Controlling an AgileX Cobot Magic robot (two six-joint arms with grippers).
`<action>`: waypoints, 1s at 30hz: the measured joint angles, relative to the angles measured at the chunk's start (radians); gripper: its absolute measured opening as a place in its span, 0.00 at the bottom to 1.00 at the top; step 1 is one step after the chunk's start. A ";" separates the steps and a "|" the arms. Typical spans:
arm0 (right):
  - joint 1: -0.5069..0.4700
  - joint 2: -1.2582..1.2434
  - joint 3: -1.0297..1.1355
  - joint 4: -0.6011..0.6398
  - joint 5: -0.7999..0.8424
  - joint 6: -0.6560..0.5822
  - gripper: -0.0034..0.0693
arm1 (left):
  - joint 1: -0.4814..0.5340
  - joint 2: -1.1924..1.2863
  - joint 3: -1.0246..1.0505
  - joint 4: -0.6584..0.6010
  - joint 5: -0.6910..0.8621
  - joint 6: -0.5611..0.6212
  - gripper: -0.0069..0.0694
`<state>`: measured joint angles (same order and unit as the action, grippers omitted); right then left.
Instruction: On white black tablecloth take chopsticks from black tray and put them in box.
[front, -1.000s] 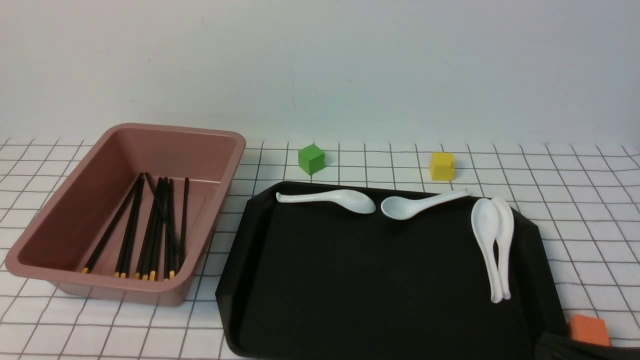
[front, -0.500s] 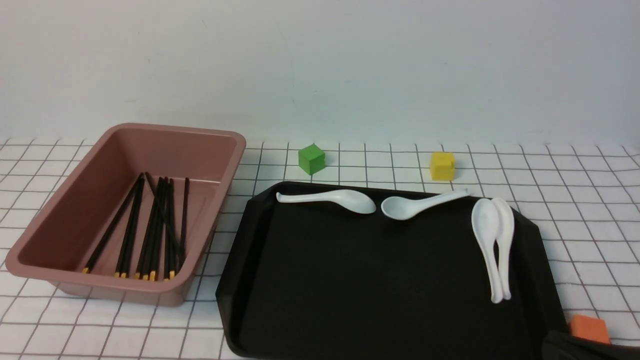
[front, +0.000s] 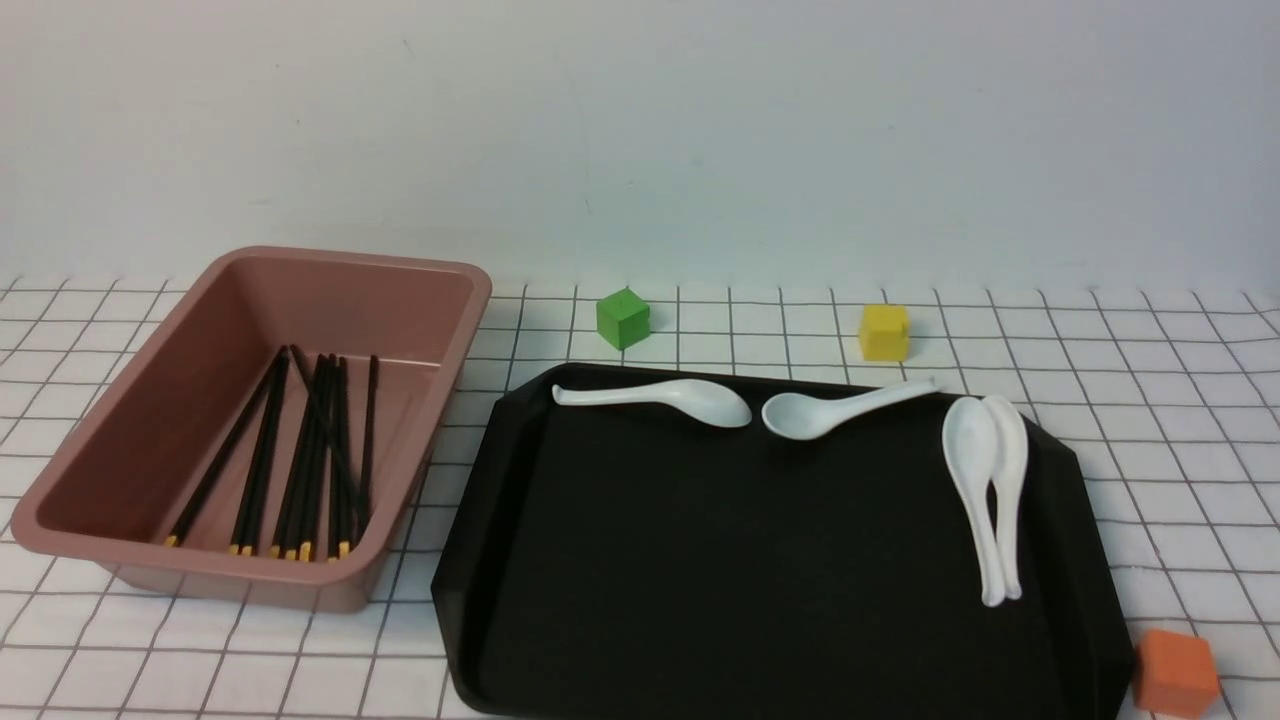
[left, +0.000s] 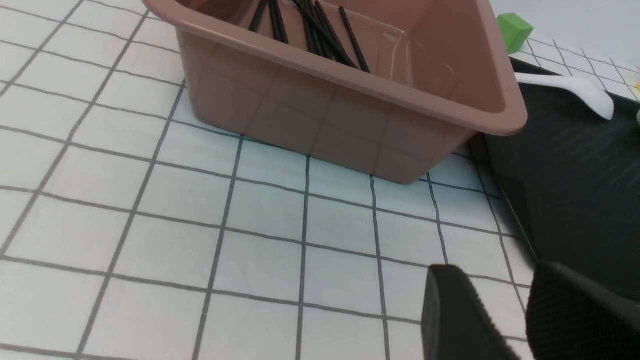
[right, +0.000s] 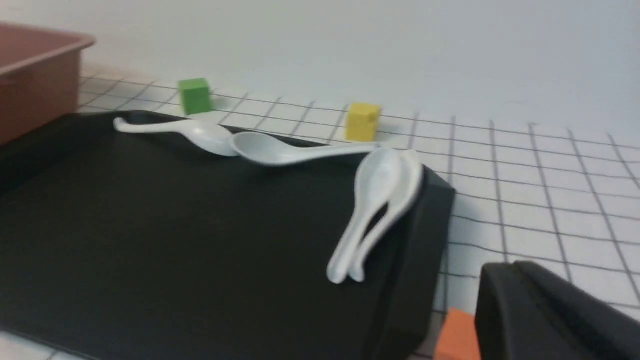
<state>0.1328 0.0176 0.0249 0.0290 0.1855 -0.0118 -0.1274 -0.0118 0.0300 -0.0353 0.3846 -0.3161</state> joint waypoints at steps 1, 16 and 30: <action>-0.012 -0.012 0.000 -0.001 0.026 0.000 0.08 | 0.000 0.000 0.000 0.000 0.000 0.000 0.40; -0.053 -0.028 -0.006 -0.001 0.176 -0.003 0.11 | 0.000 0.000 0.000 0.000 0.000 0.000 0.40; -0.053 -0.028 -0.006 -0.004 0.178 -0.004 0.13 | 0.000 0.000 0.000 0.000 0.000 0.000 0.40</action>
<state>0.0800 -0.0101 0.0190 0.0250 0.3637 -0.0156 -0.1274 -0.0118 0.0300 -0.0353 0.3846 -0.3161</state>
